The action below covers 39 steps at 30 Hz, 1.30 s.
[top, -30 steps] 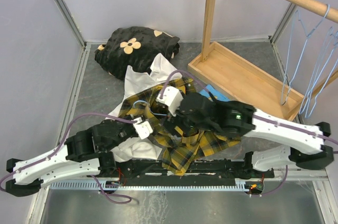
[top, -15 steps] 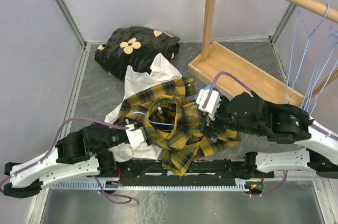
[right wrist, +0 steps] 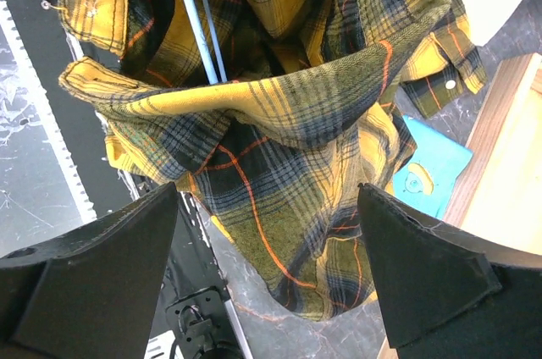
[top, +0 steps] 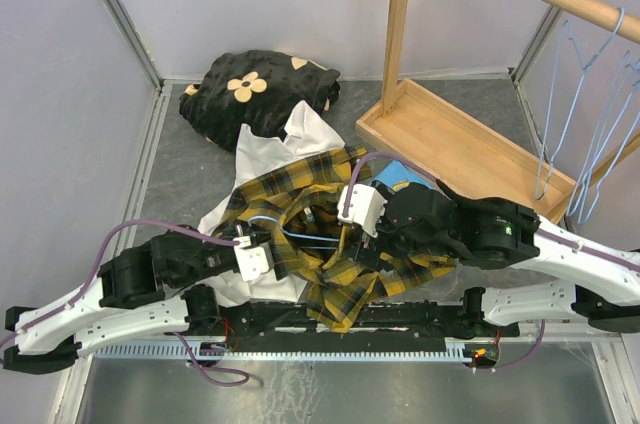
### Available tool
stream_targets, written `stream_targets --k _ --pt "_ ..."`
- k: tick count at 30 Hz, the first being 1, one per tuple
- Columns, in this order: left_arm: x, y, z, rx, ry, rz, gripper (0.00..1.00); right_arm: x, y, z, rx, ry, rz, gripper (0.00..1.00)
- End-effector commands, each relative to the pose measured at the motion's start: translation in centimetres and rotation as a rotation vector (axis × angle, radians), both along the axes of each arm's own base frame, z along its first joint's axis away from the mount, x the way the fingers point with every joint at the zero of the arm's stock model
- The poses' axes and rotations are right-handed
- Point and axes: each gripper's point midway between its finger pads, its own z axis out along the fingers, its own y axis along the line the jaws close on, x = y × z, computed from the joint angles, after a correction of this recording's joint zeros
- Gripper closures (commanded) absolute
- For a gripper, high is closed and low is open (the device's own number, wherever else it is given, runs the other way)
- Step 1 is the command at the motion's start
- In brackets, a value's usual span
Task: Place the shirt on the hanger
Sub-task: Hang the shirt on the hanger.
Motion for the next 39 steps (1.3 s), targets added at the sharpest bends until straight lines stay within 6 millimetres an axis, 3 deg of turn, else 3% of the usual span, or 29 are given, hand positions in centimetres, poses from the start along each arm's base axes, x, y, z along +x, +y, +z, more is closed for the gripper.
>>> stream_targets --k 1,4,8,15,18,20,22,25,27,33,39 --pt "0.1 0.0 4.8 -0.131 -0.072 -0.004 0.97 0.6 0.6 0.1 0.038 -0.004 -0.047 0.07" --pt "-0.1 0.1 6.1 -0.150 -0.091 -0.018 0.97 0.7 0.9 0.1 0.029 -0.009 -0.036 0.07" --pt "-0.3 0.3 9.3 -0.187 -0.145 -0.040 0.97 0.4 1.5 2.2 0.063 -0.023 0.010 0.17" --pt "0.7 0.6 15.8 -0.169 -0.301 -0.025 0.97 1.1 1.2 10.1 0.198 -0.141 0.029 0.45" --pt "1.2 0.7 18.6 -0.163 -0.363 -0.010 0.97 0.8 0.5 13.8 0.297 -0.182 0.053 0.59" --pt "1.5 0.7 19.8 -0.163 -0.391 -0.001 0.97 0.0 0.1 15.6 0.359 -0.187 0.089 0.62" --pt "1.6 0.7 20.5 -0.164 -0.403 0.004 0.97 -1.2 -0.2 16.6 0.402 -0.170 0.143 0.55" --pt "1.6 0.3 20.0 -0.149 -0.399 -0.005 0.97 -2.4 -1.2 16.8 0.425 -0.144 0.182 0.29" --pt "1.6 0.0 19.1 -0.134 -0.386 -0.013 0.97 -2.0 -2.2 16.3 0.418 -0.148 0.145 0.17" --pt "0.5 -0.8 16.8 -0.113 -0.340 -0.090 0.97 -0.4 -5.2 14.2 0.330 -0.159 0.002 0.12" --pt "-0.2 -1.4 15.7 -0.109 -0.298 -0.135 0.97 -1.8 -4.2 10.8 0.231 -0.062 0.068 0.08"
